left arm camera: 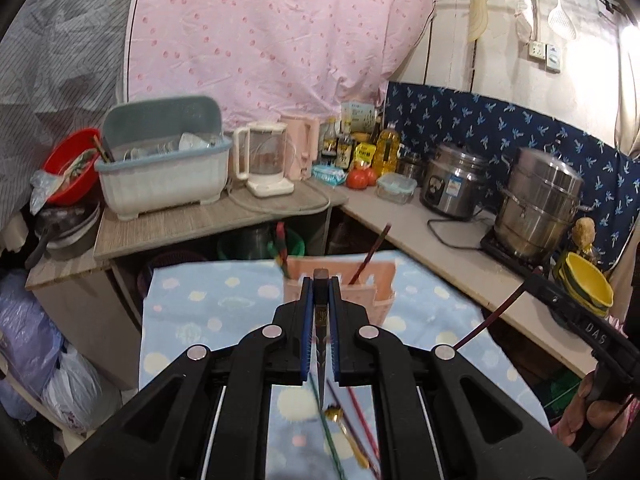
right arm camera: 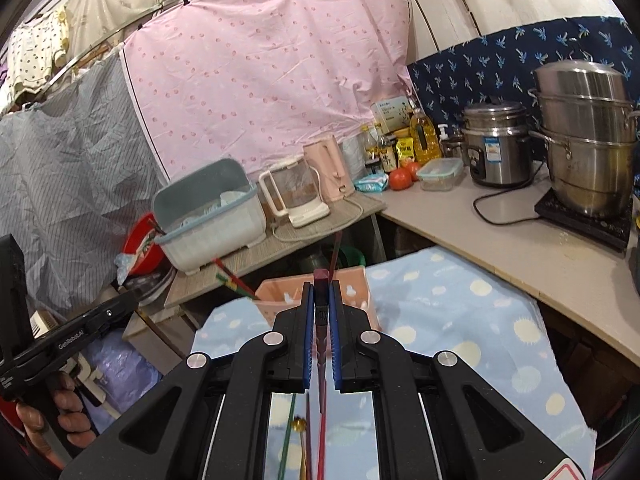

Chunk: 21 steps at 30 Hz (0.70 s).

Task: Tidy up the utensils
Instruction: 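Lower both chopsticks into the pink holder and open both tools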

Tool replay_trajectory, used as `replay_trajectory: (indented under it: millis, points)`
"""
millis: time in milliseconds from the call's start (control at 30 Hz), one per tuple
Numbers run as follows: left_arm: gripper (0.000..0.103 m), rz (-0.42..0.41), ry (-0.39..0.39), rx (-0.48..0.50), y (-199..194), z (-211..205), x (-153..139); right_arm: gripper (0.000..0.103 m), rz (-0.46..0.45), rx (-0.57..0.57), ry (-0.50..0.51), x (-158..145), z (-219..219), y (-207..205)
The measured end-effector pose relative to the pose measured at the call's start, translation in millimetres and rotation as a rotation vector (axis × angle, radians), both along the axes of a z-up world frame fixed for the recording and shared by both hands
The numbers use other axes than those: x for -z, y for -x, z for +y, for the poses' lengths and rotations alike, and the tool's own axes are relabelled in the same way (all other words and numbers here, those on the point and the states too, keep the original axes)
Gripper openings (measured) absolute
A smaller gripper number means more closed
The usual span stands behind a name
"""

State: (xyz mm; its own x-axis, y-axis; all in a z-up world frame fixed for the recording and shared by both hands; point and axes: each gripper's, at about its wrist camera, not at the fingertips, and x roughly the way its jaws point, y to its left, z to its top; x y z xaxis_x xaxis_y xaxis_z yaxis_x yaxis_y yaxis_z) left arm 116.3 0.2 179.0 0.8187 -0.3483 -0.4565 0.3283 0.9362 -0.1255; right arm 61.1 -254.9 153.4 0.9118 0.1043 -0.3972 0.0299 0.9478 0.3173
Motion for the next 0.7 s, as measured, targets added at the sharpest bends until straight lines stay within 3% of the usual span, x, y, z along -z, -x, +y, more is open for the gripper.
replay_trajectory:
  millis: [400, 533, 700]
  points:
    - [0.007, -0.156, 0.048, 0.0, -60, -27, -65, 0.007, -0.107, 0.022, -0.006, -49, -2, -75]
    - [0.007, -0.176, 0.064, -0.003, -84, -36, -71, 0.007, -0.122, 0.027, -0.012, -54, 0, -101]
    - [0.007, -0.169, 0.072, -0.002, -113, -46, -58, 0.007, -0.096, 0.024, -0.02, -41, 3, -132]
